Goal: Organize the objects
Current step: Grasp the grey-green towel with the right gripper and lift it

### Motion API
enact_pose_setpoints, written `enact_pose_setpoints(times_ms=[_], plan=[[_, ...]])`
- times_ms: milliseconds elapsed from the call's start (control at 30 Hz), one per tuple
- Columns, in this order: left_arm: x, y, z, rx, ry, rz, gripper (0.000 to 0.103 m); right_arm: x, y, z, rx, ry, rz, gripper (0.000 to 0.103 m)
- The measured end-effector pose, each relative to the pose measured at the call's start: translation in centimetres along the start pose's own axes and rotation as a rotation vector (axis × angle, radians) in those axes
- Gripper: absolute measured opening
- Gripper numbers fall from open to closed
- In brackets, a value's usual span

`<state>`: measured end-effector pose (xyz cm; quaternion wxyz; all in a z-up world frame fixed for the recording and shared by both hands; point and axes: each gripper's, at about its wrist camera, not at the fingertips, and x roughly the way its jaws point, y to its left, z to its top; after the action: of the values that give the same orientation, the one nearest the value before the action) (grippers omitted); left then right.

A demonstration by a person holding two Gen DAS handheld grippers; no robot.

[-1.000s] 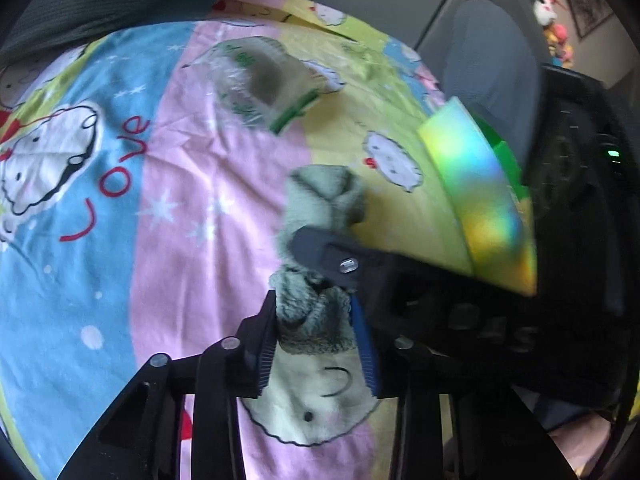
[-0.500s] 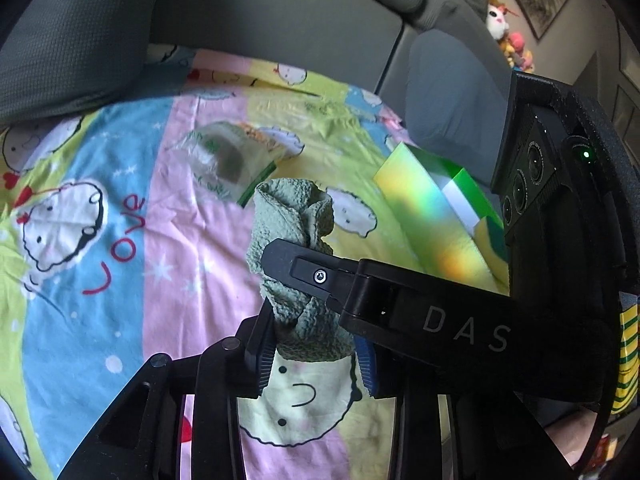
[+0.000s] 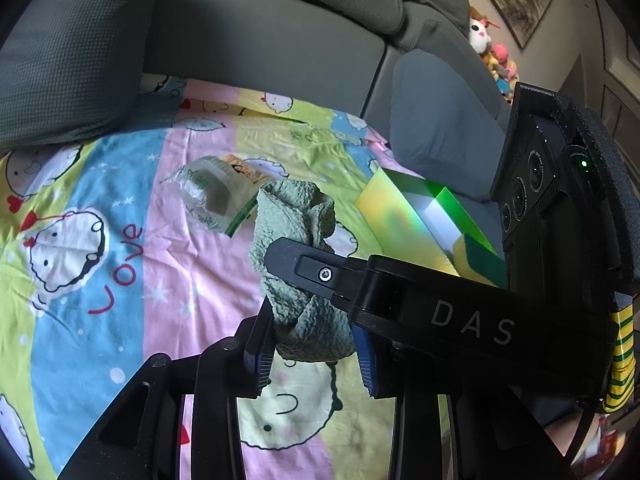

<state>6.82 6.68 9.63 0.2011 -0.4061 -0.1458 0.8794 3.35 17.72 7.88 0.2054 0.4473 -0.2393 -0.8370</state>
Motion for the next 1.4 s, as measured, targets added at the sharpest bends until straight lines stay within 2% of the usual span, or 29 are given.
enact_pose_setpoints(times_ms=[333, 1400], plan=[[-1.0, -0.9, 0.2, 0.026, -0.049, -0.019, 0.034, -1.9, 0.5, 0.1, -0.020, -0.061, 0.014, 0.035], [-1.9, -1.7, 0.3, 0.045, -0.099, -0.042, 0.034, -3.4, 1.1, 0.0, -0.037, -0.107, 0.021, 0.035]])
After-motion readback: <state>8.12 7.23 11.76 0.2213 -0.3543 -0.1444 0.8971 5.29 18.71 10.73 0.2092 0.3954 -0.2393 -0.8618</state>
